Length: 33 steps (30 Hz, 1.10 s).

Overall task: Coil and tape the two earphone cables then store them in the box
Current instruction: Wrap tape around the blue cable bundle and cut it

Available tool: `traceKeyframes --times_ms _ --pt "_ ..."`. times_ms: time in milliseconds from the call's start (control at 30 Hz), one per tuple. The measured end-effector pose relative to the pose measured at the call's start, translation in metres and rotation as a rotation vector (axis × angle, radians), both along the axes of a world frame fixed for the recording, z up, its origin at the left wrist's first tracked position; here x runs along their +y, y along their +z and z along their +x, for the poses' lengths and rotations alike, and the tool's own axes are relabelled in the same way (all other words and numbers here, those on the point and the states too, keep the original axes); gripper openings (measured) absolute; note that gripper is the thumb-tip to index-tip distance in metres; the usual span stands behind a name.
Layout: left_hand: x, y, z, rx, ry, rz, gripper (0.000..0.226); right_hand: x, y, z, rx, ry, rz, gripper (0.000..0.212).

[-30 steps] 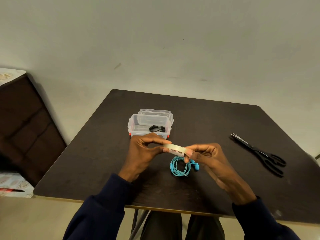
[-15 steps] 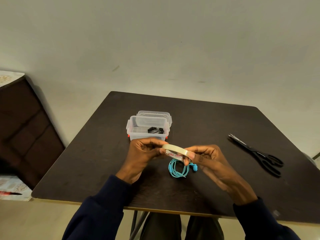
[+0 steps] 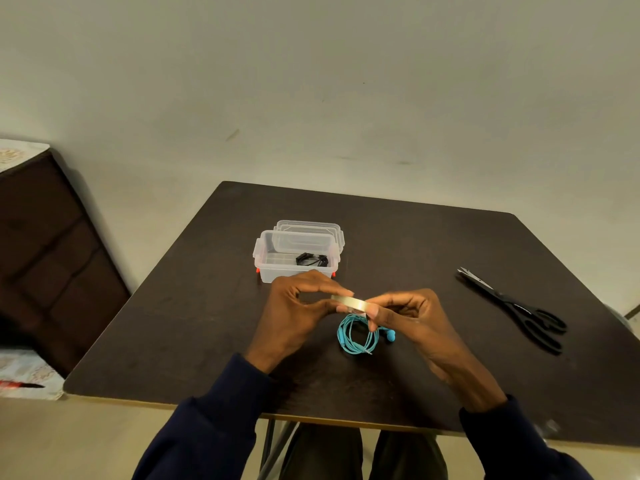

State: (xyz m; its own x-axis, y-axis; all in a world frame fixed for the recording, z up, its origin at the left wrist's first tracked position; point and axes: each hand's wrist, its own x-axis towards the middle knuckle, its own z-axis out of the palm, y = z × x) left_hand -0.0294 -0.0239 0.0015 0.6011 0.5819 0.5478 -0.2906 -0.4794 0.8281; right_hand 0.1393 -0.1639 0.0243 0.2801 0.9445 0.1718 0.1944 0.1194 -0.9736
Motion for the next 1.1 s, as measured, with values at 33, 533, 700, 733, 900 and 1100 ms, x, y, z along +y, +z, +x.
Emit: traceKeyframes --times_ms 33,533,700,733,900,1100 --pt "0.001 0.000 -0.001 -0.011 -0.003 -0.003 0.024 -0.001 0.000 0.000 0.014 0.012 -0.002 0.020" --pt "0.008 -0.009 -0.004 -0.132 -0.106 -0.326 0.024 -0.005 -0.001 0.007 0.168 0.066 -0.018 0.023" --pt "0.008 -0.011 -0.003 -0.096 -0.082 -0.301 0.023 -0.002 0.000 0.003 0.166 0.012 -0.014 0.029" --pt "0.007 -0.010 -0.002 -0.090 -0.063 -0.279 0.024 -0.001 -0.001 0.003 0.162 -0.003 -0.015 0.025" --pt "0.007 -0.010 0.002 -0.050 0.003 -0.100 0.021 -0.001 -0.008 -0.004 0.082 -0.053 -0.038 0.017" --pt "0.005 -0.012 -0.001 -0.104 -0.074 -0.327 0.020 -0.001 -0.008 -0.002 0.195 0.043 -0.011 0.021"
